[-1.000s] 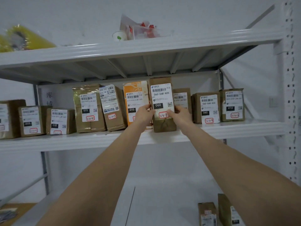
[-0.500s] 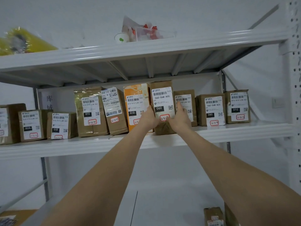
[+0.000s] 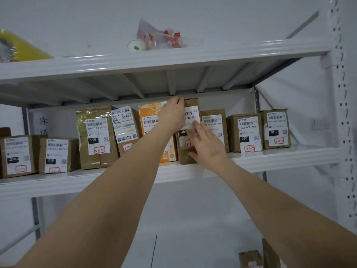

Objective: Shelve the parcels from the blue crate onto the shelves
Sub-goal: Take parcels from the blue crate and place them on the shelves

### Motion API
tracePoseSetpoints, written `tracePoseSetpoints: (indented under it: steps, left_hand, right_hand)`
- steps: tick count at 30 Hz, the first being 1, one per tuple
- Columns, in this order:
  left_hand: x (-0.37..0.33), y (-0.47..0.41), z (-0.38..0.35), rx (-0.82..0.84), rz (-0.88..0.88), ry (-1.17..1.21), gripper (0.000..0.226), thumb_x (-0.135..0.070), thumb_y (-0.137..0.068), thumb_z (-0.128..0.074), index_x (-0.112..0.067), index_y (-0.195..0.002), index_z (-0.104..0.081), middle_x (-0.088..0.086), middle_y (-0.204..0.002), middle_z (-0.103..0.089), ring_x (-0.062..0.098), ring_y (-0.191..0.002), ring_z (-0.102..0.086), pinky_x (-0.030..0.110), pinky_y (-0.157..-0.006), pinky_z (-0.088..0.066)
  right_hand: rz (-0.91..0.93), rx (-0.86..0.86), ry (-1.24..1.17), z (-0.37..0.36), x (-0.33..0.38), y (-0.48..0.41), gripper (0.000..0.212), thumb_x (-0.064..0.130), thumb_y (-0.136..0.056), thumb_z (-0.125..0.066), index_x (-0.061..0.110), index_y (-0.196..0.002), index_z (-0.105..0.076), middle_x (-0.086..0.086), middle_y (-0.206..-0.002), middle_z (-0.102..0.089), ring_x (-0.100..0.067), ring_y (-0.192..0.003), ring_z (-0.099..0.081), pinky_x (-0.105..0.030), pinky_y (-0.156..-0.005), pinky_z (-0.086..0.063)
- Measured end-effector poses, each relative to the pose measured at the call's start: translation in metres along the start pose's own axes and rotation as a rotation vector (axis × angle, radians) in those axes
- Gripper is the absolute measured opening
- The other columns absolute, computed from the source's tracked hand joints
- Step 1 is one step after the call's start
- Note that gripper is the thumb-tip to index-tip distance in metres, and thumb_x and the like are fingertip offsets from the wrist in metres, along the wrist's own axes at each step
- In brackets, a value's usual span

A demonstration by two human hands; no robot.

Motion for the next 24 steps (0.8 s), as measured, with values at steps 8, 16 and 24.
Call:
tracePoseSetpoints:
  steps: [8, 16, 24]
  left_hand:
    - [0.001, -0.015, -0.017, 0.068, -0.008, 0.039, 0.065, -0.006, -0.086, -0.059, -0.009, -0.144, -0.03, 0.009, -0.148, -0.03, 0.027, -0.133, -0.035, 0.039, -0.102, -0.043]
    - [0.007, -0.023, -0.034, 0.103, -0.016, 0.057, 0.069, -0.004, -0.088, -0.056, -0.007, -0.147, -0.022, 0.009, -0.153, -0.022, 0.027, -0.139, -0.027, 0.037, -0.106, -0.037]
    - [0.004, -0.015, -0.039, 0.039, -0.043, 0.043, 0.07, -0.005, -0.089, -0.054, -0.01, -0.15, -0.018, 0.012, -0.157, -0.011, 0.027, -0.144, -0.016, 0.037, -0.116, -0.025]
  right_hand:
    - [-0.044, 0.021, -0.012, -0.006, -0.001, -0.004, 0.075, 0.034, -0.09, -0.064, 0.021, -0.15, -0.021, -0.007, -0.161, 0.002, -0.026, -0.149, -0.001, -0.041, -0.104, -0.043]
    - [-0.063, 0.03, 0.002, -0.021, -0.004, -0.013, 0.074, 0.03, -0.091, -0.063, 0.021, -0.15, -0.019, -0.006, -0.16, 0.0, -0.026, -0.149, -0.006, -0.04, -0.101, -0.044]
    - [-0.086, 0.018, -0.005, -0.023, -0.005, -0.014, 0.073, 0.033, -0.09, -0.062, 0.022, -0.149, -0.021, -0.01, -0.158, -0.007, -0.028, -0.146, -0.011, -0.041, -0.109, -0.034]
Point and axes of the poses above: each hand's wrist, its own y-axis away from the middle knuckle, its own z-axis out of the back of the hand, x = y × z, the point moved 6 cm from there along -y, towards the middle knuckle
